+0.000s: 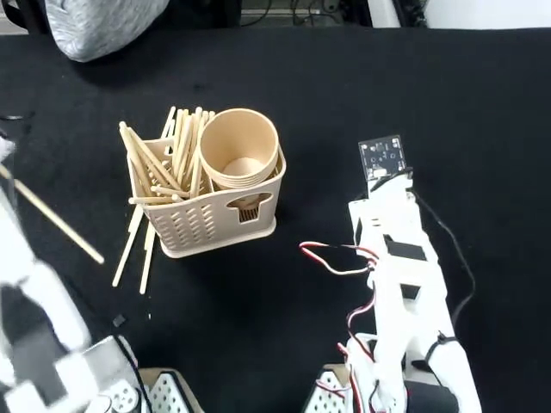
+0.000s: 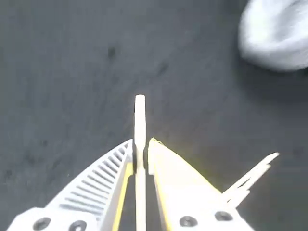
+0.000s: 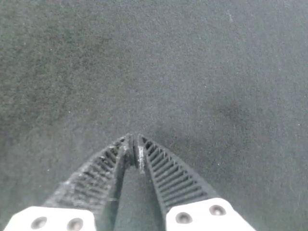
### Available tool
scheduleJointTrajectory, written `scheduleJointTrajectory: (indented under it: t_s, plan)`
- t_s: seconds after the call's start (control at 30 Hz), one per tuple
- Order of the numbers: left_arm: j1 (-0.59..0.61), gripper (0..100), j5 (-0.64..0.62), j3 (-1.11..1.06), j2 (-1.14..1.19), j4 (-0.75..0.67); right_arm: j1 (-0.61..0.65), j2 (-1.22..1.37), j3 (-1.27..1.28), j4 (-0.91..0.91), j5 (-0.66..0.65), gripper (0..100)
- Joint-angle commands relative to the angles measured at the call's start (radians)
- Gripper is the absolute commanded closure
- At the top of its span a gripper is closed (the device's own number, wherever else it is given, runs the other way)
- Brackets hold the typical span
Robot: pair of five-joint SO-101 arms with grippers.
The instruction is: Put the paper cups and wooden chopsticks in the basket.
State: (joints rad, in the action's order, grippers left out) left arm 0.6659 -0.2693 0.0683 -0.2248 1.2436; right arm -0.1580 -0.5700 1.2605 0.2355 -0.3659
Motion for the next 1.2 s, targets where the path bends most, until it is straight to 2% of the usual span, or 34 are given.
scheduleJointTrajectory:
  t_s: [0.0,0.23,0.3,0.33,0.47,0.77,0.83,0.9,0.97,1.17]
  plan:
    - [-0.084,97,0.008,-0.309,-0.496,-0.278,0.014,-0.001,-0.002,-0.017,-0.008,98.4]
    - [-0.277,97,0.008,-0.895,-1.132,-0.951,0.014,-0.001,-0.002,-0.017,-0.008,98.4]
    - [-0.331,97,0.008,-0.993,-1.243,-1.073,0.014,-0.001,-0.002,-0.017,-0.008,98.4]
    - [-0.357,97,0.008,-1.015,-1.28,-1.083,0.014,-0.001,-0.002,-0.017,-0.008,98.4]
    - [-0.446,97,0.009,-1.041,-1.306,-1.039,0.014,-0.001,-0.002,-0.017,-0.008,98.4]
    - [-0.561,97,0.011,-1.139,-1.172,-1.036,0.014,-0.001,-0.002,-0.017,-0.008,98.4]
    - [-0.579,94,0.078,-1.159,-1.154,-1.002,0.014,-0.001,-0.002,-0.017,-0.008,98.4]
    - [-0.608,84,0.169,-1.136,-1.143,-0.885,0.014,-0.002,-0.002,-0.017,-0.008,98.4]
    - [-0.625,76,0.146,-1.067,-1.135,-0.74,0.014,-0.002,-0.002,-0.017,-0.008,98.4]
    - [-0.567,76,0.135,-0.622,-0.936,-0.238,0.014,-0.001,-0.002,-0.017,-0.008,98.4]
